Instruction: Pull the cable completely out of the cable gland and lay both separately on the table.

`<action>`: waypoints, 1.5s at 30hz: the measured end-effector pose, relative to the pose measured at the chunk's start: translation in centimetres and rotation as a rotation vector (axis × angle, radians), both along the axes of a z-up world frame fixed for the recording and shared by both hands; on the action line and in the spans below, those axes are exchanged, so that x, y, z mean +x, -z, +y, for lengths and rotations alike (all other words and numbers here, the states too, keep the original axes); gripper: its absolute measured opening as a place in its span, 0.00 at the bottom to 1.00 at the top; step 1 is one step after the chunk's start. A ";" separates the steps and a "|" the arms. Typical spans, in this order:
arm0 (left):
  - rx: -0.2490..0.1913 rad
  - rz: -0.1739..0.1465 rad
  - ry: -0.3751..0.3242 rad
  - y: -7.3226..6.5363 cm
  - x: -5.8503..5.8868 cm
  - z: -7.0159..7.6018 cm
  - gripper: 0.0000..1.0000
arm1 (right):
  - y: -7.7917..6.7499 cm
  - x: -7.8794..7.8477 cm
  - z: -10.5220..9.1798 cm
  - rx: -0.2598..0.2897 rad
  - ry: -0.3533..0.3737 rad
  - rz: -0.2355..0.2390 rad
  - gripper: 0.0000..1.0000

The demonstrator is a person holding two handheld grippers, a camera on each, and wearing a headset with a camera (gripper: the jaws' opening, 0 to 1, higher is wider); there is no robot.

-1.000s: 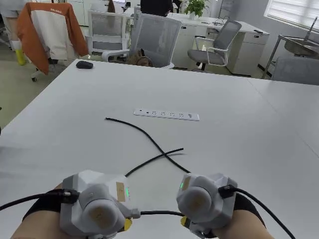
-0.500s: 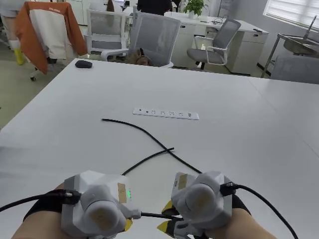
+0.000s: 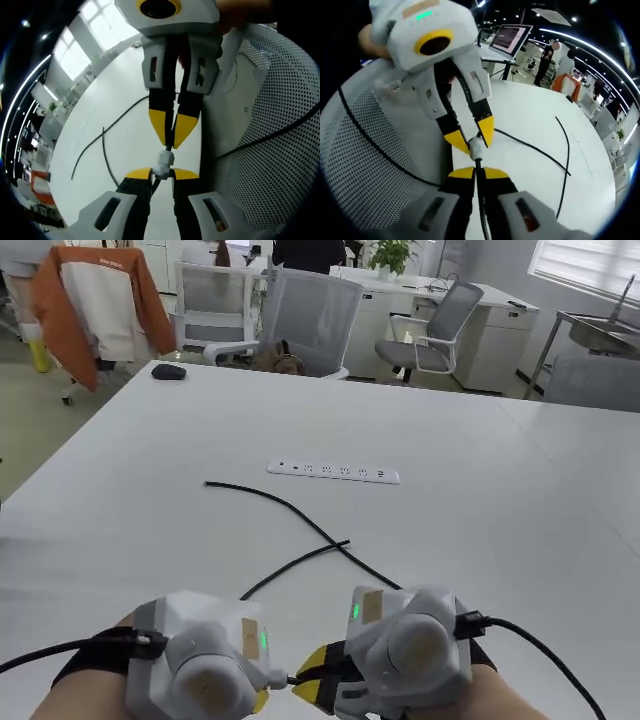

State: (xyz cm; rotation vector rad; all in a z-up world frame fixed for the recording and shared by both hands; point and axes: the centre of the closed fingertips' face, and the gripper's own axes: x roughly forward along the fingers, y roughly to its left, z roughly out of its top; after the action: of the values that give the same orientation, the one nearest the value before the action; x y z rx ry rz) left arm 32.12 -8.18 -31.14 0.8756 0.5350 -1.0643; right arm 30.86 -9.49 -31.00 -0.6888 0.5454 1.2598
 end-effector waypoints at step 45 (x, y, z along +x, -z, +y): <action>0.014 0.020 -0.031 0.4 0.1 0.7 0.17 | 1.4 0.5 -1.8 -0.056 0.068 0.080 0.20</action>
State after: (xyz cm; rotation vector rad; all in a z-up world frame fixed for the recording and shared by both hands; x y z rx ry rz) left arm 32.22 -7.52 -31.54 0.8671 0.5713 -1.0427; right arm 31.36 -11.31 -32.36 -0.6636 0.6668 1.2154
